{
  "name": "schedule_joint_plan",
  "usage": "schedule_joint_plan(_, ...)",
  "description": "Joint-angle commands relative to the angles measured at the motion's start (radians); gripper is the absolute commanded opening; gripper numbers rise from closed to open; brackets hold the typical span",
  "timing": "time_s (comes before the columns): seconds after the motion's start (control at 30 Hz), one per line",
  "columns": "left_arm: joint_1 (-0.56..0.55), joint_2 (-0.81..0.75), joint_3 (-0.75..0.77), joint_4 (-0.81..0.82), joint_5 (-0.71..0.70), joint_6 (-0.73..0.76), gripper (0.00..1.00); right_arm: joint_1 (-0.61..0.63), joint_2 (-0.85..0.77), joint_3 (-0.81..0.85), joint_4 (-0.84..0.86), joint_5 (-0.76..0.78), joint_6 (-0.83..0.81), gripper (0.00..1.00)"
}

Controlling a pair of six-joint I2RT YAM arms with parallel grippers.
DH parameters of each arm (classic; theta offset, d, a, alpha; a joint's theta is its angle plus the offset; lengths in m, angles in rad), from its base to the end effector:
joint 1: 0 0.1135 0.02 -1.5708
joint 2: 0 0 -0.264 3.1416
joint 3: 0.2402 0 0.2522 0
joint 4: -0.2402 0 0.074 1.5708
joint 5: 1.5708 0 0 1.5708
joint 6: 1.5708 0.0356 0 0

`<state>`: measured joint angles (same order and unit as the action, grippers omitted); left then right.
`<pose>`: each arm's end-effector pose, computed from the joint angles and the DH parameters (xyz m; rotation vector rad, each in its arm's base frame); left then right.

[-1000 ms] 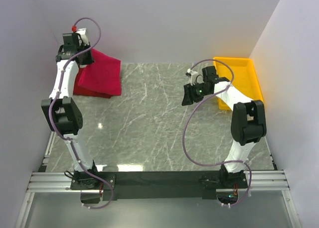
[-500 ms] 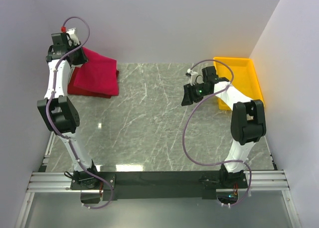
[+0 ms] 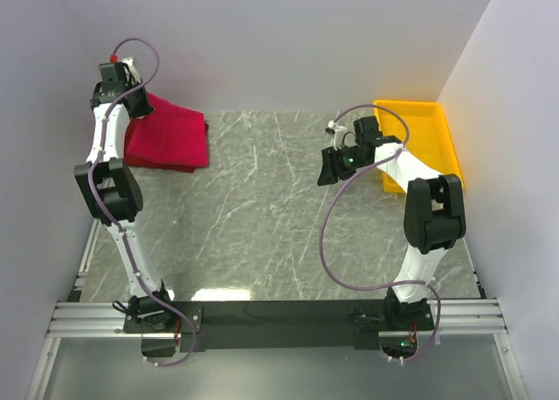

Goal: Fold and stack the t-shirts
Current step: Neatly place the folded tshirt to the corner

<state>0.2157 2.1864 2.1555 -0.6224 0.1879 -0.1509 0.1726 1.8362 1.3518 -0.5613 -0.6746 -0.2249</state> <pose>0.4954 0.1017 0.3152 -0.3022 2.1954 -0.1731 0.3755 0.0880 0.2192 -0.7180 2.3823 0.8510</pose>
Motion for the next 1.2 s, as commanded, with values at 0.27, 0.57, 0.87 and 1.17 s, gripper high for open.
schedule_joint_plan(0.27, 0.016, 0.042, 0.018, 0.246, -0.264, -0.064, 0.0, -0.008, 0.028, 0.026, 0.028, -0.02, 0.007, 0.56)
schedule_joint_plan(0.57, 0.01, 0.075, -0.014, 0.362, -0.321, -0.042, 0.01, -0.008, 0.044, 0.027, 0.028, -0.029, 0.007, 0.57)
schedule_joint_plan(0.87, 0.011, 0.119, -0.054, 0.351, -0.257, -0.041, 0.01, -0.007, 0.063, 0.043, 0.023, -0.029, 0.006, 0.57)
schedule_joint_plan(1.17, 0.011, 0.138, -0.016, 0.34, -0.35, -0.088, 0.39, -0.008, 0.064, 0.04, 0.018, -0.026, 0.004, 0.57)
